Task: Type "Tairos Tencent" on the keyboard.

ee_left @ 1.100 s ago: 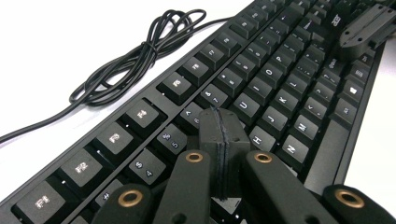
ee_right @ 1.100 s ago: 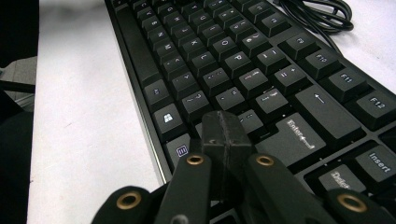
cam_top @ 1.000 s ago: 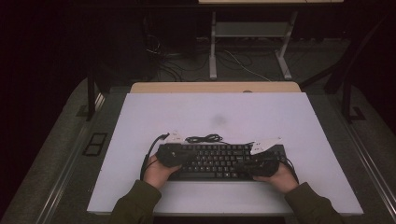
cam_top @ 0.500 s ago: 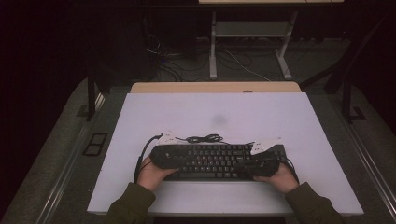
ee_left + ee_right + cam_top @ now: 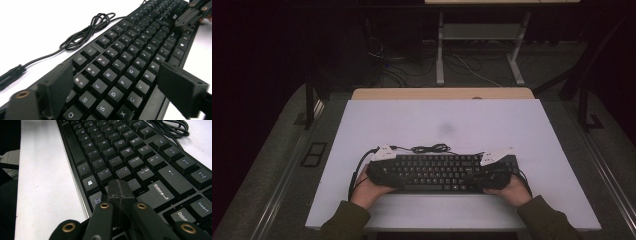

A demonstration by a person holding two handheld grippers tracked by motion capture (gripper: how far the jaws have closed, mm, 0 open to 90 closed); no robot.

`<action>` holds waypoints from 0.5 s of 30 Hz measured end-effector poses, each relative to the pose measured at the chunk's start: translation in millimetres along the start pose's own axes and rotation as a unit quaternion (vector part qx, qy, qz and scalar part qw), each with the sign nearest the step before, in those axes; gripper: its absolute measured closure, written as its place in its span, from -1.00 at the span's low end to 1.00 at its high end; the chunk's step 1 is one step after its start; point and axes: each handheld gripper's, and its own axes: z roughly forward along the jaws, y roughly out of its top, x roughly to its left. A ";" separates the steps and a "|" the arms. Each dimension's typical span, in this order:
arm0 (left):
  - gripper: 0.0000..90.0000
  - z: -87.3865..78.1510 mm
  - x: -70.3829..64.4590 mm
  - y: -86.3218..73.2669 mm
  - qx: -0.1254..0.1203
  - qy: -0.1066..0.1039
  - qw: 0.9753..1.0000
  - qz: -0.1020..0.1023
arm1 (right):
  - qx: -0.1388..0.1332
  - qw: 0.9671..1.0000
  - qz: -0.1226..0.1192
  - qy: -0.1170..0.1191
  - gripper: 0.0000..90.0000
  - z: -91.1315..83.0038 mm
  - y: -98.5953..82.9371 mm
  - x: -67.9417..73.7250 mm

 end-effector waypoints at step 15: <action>-0.77 -7.0 -1.2 -7.3 -0.004 -0.009 1.000 -0.008 | -0.015 1.000 0.004 -0.001 0.99 -4.5 2.5 -0.6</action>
